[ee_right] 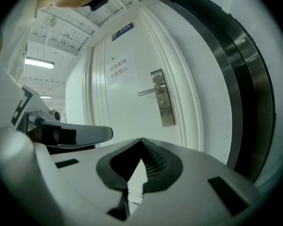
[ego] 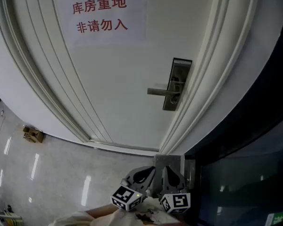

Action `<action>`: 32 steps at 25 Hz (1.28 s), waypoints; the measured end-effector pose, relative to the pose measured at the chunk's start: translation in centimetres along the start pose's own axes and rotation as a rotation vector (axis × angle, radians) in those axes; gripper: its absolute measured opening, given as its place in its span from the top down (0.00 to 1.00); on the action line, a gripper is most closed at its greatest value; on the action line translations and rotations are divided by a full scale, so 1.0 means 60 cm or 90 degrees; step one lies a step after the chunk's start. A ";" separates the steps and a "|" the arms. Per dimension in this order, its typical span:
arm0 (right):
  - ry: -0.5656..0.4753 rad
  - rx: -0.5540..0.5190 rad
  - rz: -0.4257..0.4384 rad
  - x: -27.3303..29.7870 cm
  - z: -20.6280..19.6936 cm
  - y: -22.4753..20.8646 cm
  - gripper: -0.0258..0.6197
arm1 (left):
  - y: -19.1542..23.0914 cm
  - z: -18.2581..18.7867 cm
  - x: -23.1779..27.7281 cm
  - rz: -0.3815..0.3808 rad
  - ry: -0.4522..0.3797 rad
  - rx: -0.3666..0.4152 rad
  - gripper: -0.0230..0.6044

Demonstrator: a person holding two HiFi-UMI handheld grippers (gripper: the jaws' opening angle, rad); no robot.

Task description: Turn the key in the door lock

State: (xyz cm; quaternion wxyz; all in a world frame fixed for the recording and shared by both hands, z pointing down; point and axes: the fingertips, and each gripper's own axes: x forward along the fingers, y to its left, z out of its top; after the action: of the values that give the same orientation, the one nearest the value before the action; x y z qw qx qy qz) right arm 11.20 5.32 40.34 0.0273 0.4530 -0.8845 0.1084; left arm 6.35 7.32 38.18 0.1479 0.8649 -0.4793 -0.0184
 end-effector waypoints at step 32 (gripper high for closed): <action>0.014 -0.201 -0.033 0.238 0.068 -0.067 0.94 | 0.197 0.077 0.141 0.007 -0.020 -0.015 0.96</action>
State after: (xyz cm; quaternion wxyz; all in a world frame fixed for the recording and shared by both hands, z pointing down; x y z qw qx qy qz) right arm 6.26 -9.17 39.14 0.1107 0.4643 -0.8783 -0.0273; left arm 0.37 -6.69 37.95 0.1504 0.8602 -0.4859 -0.0366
